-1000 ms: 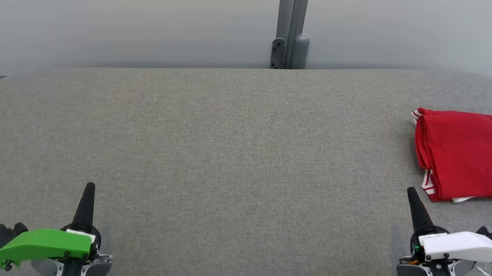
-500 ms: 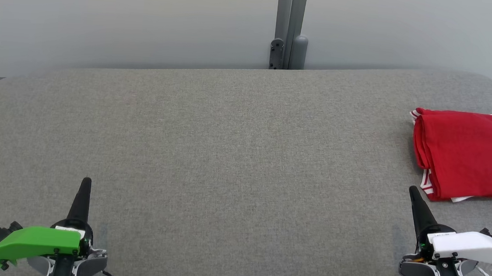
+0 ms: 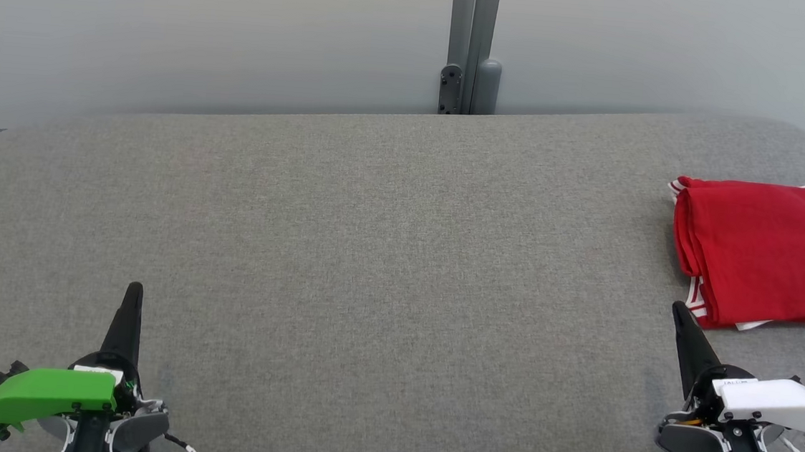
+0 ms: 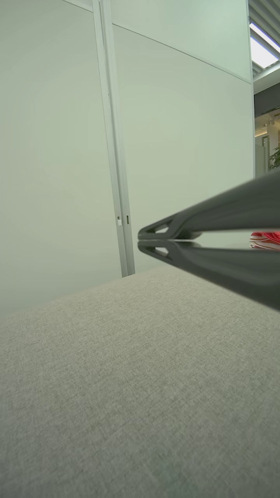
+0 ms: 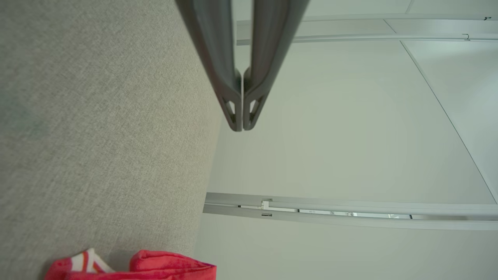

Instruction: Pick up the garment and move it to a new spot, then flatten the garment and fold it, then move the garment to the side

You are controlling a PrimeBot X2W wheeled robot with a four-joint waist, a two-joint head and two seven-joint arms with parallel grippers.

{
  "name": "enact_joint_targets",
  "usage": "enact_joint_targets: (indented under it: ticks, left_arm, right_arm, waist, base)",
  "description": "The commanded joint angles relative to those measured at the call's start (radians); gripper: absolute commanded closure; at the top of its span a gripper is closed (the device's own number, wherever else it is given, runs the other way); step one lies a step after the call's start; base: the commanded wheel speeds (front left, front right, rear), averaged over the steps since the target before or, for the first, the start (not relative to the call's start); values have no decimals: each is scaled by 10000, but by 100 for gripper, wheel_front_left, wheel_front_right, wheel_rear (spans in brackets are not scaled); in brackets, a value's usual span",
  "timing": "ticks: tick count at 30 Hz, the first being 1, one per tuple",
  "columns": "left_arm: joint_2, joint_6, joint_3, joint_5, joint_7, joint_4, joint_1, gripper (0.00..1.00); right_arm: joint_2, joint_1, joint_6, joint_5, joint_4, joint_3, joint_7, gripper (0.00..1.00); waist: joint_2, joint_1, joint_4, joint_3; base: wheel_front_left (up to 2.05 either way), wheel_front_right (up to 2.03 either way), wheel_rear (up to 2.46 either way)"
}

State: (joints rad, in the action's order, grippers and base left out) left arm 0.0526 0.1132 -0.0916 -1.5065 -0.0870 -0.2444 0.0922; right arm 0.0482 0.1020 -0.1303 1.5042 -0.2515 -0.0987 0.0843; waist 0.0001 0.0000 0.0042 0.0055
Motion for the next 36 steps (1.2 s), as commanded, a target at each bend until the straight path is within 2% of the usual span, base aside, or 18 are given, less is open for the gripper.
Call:
enact_joint_targets:
  ticks: [1,16,36]
  left_arm:
    - [4,64,-69,-262,-65,5,144,100]
    - [-25,218,-271,-1099,-318,-17,230,100]
    - [-24,204,-266,-1065,-314,-15,222,100]
  right_arm:
    - [55,98,-8,208,82,-48,70,100]
    - [56,93,-7,1148,97,-173,327,100]
    - [50,89,-7,1117,93,-174,333,100]
  waist:
    - [-1,0,-4,-2]
    - [-1,0,-42,-24]
    - [-1,0,-42,-24]
  base:
    - [0,0,0]
    - [0,0,0]
    - [0,0,0]
